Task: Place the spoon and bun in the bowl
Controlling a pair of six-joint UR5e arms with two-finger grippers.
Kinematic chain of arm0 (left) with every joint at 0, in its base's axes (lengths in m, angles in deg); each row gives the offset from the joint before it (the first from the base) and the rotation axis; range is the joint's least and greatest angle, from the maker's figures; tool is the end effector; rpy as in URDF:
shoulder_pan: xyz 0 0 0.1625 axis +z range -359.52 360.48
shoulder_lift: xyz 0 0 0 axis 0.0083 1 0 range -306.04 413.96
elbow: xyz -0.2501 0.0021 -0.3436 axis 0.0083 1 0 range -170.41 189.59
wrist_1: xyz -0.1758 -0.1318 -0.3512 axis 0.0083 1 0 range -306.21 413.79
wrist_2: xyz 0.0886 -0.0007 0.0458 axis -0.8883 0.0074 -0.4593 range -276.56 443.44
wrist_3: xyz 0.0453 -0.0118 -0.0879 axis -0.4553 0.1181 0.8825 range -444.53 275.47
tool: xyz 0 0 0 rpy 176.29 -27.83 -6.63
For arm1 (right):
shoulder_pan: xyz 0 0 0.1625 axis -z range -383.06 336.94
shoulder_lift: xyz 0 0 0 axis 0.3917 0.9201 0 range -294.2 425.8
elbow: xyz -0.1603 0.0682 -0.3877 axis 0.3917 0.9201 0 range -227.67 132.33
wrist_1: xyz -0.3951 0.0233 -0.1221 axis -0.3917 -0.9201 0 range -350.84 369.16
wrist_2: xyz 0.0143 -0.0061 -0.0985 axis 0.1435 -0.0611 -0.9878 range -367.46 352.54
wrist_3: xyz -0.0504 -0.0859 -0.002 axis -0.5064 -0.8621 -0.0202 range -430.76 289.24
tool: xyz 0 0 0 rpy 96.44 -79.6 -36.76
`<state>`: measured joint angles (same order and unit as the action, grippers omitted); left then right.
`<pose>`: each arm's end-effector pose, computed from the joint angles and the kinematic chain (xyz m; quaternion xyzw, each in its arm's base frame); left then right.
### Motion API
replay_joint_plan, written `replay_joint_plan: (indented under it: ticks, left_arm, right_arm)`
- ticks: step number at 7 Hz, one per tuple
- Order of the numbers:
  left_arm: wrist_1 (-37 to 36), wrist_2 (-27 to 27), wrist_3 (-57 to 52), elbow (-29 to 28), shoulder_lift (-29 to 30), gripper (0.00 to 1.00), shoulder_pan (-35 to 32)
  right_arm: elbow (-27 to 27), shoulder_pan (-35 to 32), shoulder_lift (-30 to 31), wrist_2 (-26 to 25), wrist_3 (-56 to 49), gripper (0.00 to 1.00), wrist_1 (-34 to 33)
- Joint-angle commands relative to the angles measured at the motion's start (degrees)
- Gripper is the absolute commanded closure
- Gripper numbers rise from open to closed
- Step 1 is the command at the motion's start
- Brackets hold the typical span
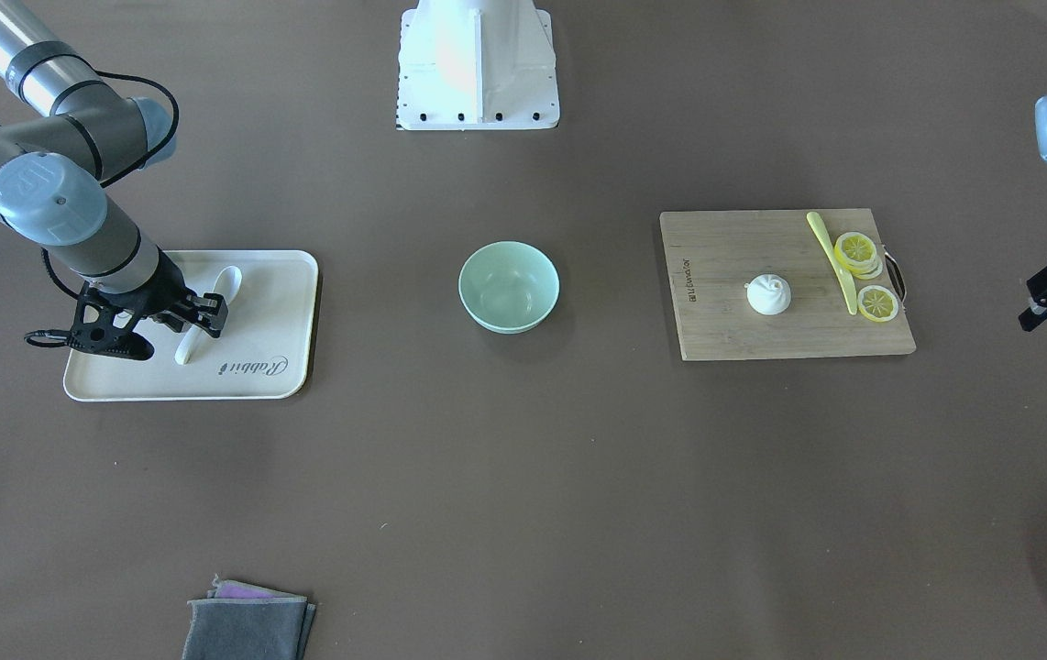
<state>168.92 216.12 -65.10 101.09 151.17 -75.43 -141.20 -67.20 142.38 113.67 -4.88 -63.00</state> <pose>0.0738 -0.5637 0.5300 0.1592 0.4116 0.0643 0.8951 -0.3766 -0.4796 0.4747 -0.0503 -0.3821 0.0809 0.9192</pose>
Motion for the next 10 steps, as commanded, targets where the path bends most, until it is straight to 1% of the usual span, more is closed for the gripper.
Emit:
replay_joint_plan:
  ticks: [1, 3, 4, 5, 6, 7, 8, 10]
  left_arm:
    - [0.0, 0.0, 0.1, 0.3, 0.0, 0.02, 0.0]
    - [0.1, 0.0, 0.2, 0.4, 0.5, 0.02, 1.2]
    - [3.3, -0.1, 4.8, 0.4, 0.6, 0.02, 4.3]
    - [8.7, -0.5, 11.2, 0.2, 0.4, 0.02, 7.7]
    - [12.1, -1.1, 15.9, -0.3, 0.3, 0.02, 11.4]
    - [12.7, -6.1, 19.0, 0.3, 0.3, 0.02, 15.9]
    - [14.7, -8.1, 23.4, 1.5, 0.4, 0.02, 20.1]
    - [15.4, -13.6, 28.3, 5.3, -0.1, 0.02, 27.4]
  right_arm:
    - [-0.4, -0.2, -0.1, 0.2, 0.1, 1.0, 0.0]
    - [-4.3, -1.6, -0.3, 0.9, 0.2, 1.0, -0.8]
    - [-5.7, -2.6, -0.5, 1.8, 0.2, 1.0, -1.2]
    - [-6.9, -3.7, -1.7, 2.7, 0.2, 1.0, -2.9]
    - [-7.8, -3.9, -4.6, 2.7, 0.2, 1.0, -6.6]
    - [-8.1, -3.9, -7.1, 2.7, 0.2, 1.0, -8.8]
    - [-8.1, -3.9, -8.8, 2.7, 0.2, 1.0, -8.9]
    - [-7.6, -3.4, -12.0, 2.5, 0.2, 1.0, -9.7]
